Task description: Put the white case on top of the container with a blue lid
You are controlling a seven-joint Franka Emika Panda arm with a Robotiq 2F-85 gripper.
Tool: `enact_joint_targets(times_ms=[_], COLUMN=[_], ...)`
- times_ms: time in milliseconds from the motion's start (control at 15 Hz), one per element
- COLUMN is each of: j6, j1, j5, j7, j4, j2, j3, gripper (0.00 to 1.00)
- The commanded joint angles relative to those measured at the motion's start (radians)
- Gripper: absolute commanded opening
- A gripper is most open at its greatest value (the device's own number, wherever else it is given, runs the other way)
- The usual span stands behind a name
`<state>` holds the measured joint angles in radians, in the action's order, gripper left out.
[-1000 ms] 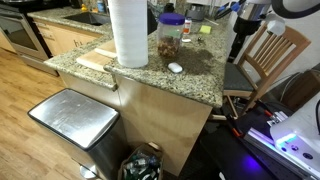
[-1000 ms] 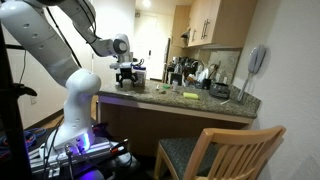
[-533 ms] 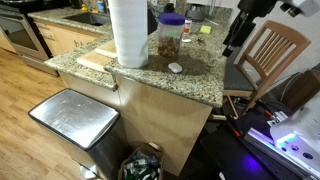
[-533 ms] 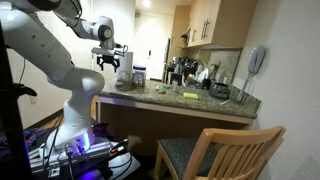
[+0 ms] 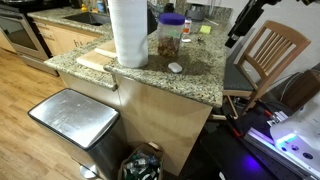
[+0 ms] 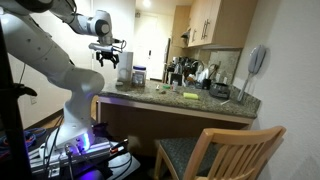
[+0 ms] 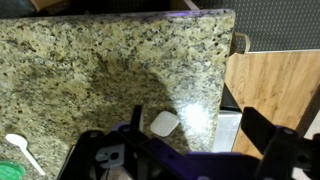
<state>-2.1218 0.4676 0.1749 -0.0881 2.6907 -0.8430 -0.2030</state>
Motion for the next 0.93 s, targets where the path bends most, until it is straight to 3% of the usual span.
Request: enact_joint_targets(times_ms=[0, 200, 400, 467, 600, 867], j6=[-0.198, -0.34, -0.505, -0.427, -0.485, -0.475], j1=[-0.056, -0.023, -0.03, -0.025, -0.024, -0.038], j5=[0.061, 0.111, 0.064, 0.081, 0.075, 0.031], j7=[-0.028, -0.057, -0.044, -0.037, -0.035, -0.019], j4=[0.009, -0.008, -0.004, 0.014, 0.009, -0.019], j2=[0.201, 0.366, 0.485, 0.406, 0.466, 0.489], j3=[0.044, 0.049, -0.009, 0.015, -0.005, -0.033], gripper=[1.0, 1.0, 1.0, 1.0, 1.0, 1.0])
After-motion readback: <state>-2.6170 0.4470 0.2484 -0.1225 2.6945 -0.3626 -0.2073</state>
